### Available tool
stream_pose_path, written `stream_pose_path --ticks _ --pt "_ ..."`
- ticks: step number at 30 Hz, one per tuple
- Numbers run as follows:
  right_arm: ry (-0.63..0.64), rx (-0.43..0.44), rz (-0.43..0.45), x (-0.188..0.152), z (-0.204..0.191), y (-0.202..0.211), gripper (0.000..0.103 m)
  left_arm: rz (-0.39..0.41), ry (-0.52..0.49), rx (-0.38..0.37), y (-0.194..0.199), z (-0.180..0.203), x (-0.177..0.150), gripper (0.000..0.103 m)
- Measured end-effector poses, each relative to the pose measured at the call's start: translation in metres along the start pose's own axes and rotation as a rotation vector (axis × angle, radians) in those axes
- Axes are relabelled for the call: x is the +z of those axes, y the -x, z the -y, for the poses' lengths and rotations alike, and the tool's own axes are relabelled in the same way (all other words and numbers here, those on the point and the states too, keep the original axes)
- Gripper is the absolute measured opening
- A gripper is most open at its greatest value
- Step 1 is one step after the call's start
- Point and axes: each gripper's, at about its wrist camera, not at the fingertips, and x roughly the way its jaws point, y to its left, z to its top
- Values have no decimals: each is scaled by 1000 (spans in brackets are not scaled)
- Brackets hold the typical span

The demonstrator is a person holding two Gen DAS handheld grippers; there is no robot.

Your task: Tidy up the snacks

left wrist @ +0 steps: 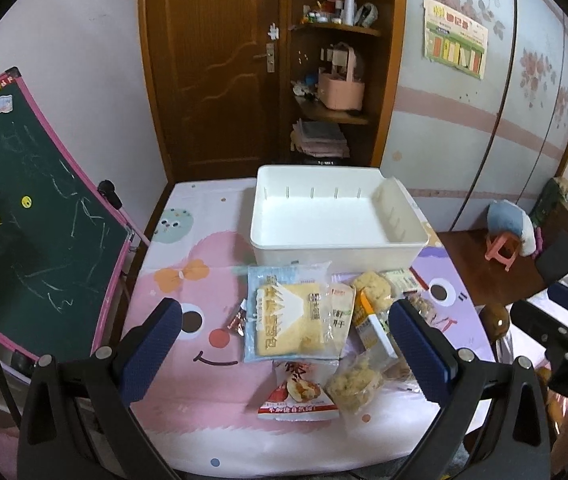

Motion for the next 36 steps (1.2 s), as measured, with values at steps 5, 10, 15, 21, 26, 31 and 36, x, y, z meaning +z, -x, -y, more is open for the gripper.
stream_pose_path --ticks 5,10,15,21,26,31,36 --pt "13 0 -37 -7 2 -15 88 10 -6 -21 -16 2 -10 103" --pt "17 -14 -84 -15 7 -35 88 -17 -62 -22 -38 10 -21 103" --pt "-1 -13 -146 -26 19 -62 88 -169 -33 -91 -78 6 -32 102" --pt "-52 -17 -237 -44 38 -94 88 -328 -31 -105 -128 -3 -58 102" --pt "-98 -7 -343 -63 51 -130 88 -443 -33 -82 -167 -8 -83 101" --pt "-145 14 -394 -71 60 -158 88 -509 -4 -70 -190 -15 -97 101" --pt "-152 11 -437 -70 58 -186 88 -543 29 -109 -200 -16 -103 101"
